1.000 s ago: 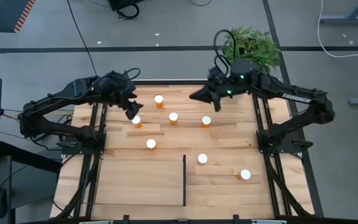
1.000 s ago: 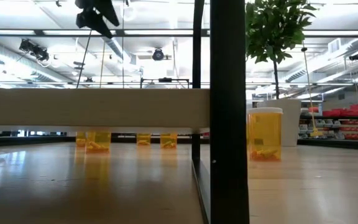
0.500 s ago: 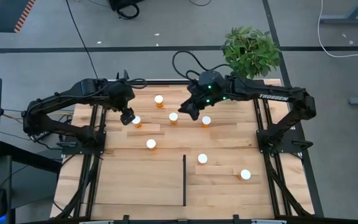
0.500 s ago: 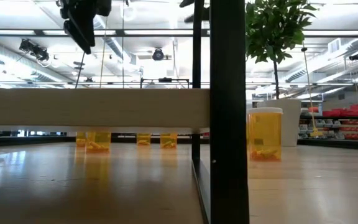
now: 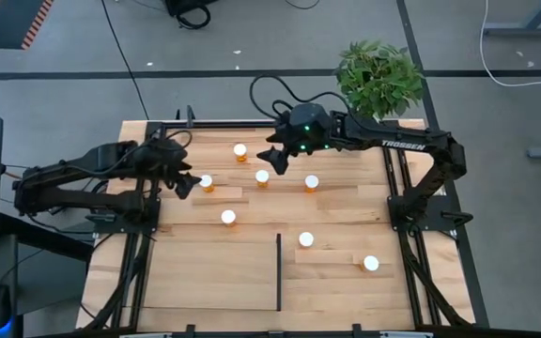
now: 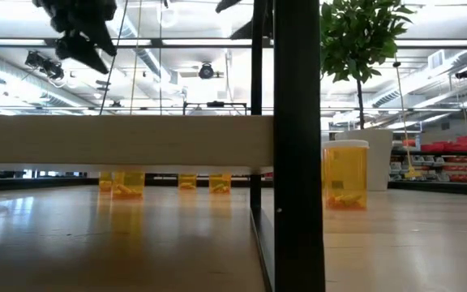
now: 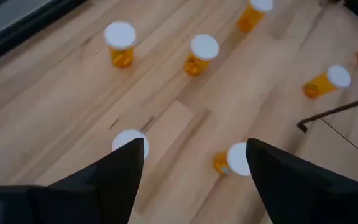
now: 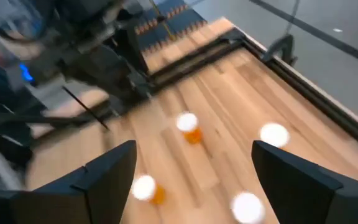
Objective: Pick and place medicine bottles onto shelf by color
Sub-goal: Put the orange pill bottle on the shelf
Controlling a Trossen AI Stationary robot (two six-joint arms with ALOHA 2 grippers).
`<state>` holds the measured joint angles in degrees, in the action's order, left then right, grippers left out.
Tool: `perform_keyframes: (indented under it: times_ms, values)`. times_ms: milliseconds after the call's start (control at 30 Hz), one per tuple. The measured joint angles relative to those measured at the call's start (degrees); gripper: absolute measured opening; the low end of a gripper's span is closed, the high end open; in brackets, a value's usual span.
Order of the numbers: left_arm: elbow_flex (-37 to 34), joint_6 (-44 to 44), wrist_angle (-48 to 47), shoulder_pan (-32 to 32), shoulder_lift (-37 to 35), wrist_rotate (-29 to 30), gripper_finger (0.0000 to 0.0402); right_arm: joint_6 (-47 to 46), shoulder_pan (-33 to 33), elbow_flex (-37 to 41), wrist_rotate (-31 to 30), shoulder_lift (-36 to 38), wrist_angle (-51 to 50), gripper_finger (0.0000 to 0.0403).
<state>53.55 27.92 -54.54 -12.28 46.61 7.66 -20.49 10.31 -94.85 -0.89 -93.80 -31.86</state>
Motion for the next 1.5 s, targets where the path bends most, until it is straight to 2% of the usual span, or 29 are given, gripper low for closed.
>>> perform_keyframes:
  times_ms: [267,500,767,967,1500]
  values:
    - [-0.18,2.95,0.12,0.04,-0.04,0.22,0.0291,0.24,-0.01,-2.01,-1.71,-3.65,-3.75,0.0326]
    - [-0.20,7.03,0.67,0.37,0.18,0.16,0.0291,3.94,-0.35,-1.64,-6.45,-7.49,-24.34,0.0326]
    - [-0.20,9.83,1.04,2.52,0.13,0.00,0.0291,-11.31,0.09,0.77,-6.20,-10.47,-38.56,0.0326]
    - [-0.19,10.74,1.11,3.55,0.13,0.00,0.0291,-17.05,2.14,8.39,-3.11,-10.20,-38.29,0.0326]
    - [-0.18,11.25,1.10,3.90,0.13,0.00,0.0291,-19.80,5.09,16.21,0.51,-10.01,-29.75,0.0326]
